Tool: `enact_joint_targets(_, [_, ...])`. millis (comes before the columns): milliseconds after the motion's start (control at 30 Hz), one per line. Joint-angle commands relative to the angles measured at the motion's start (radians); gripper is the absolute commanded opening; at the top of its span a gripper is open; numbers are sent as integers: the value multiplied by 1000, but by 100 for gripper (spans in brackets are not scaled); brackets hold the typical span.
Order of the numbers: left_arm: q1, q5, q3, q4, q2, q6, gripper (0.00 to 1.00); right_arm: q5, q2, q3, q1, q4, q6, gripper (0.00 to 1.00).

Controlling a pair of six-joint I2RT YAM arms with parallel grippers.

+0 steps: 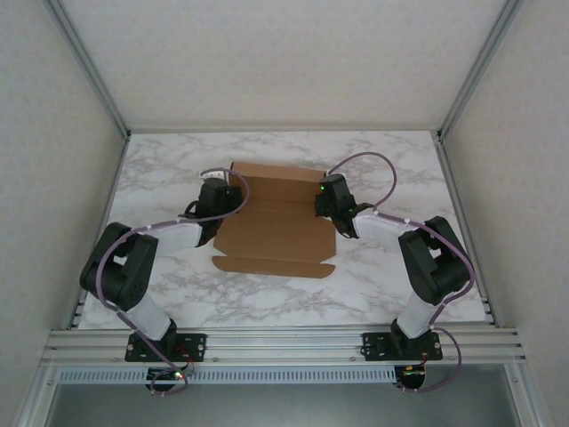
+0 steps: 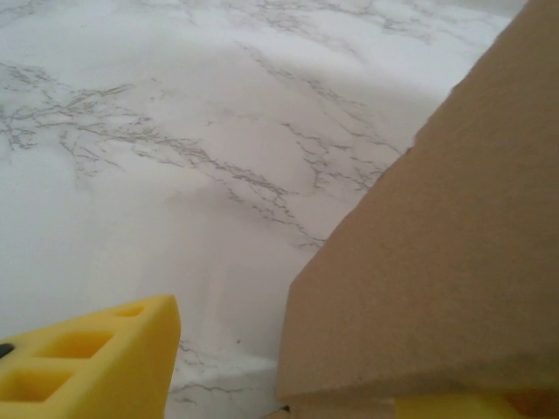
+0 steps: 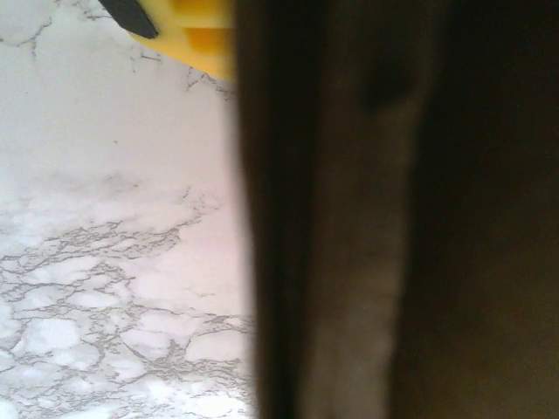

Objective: Fold the paper box

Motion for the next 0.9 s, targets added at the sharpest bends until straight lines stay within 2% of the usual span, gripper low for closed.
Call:
enact_joint_targets(0, [15, 45, -46, 1, -109, -40, 61, 23, -8, -31, -14, -84, -15, 9])
enact_joint_targets(267, [15, 71, -141, 14, -293, -85, 58, 9, 3, -29, -13, -73, -18, 9])
enact_joint_targets(400, [19, 79, -137, 9, -328, -14, 59, -3, 0, -33, -14, -66, -30, 10])
enact_joint_targets(567, [14, 158, -142, 22, -258, 74, 57, -14, -3, -31, -14, -64, -41, 10])
enact_joint_targets(867, [-6, 59, -145, 142, -78, 93, 58, -41, -11, -26, -14, -61, -53, 10])
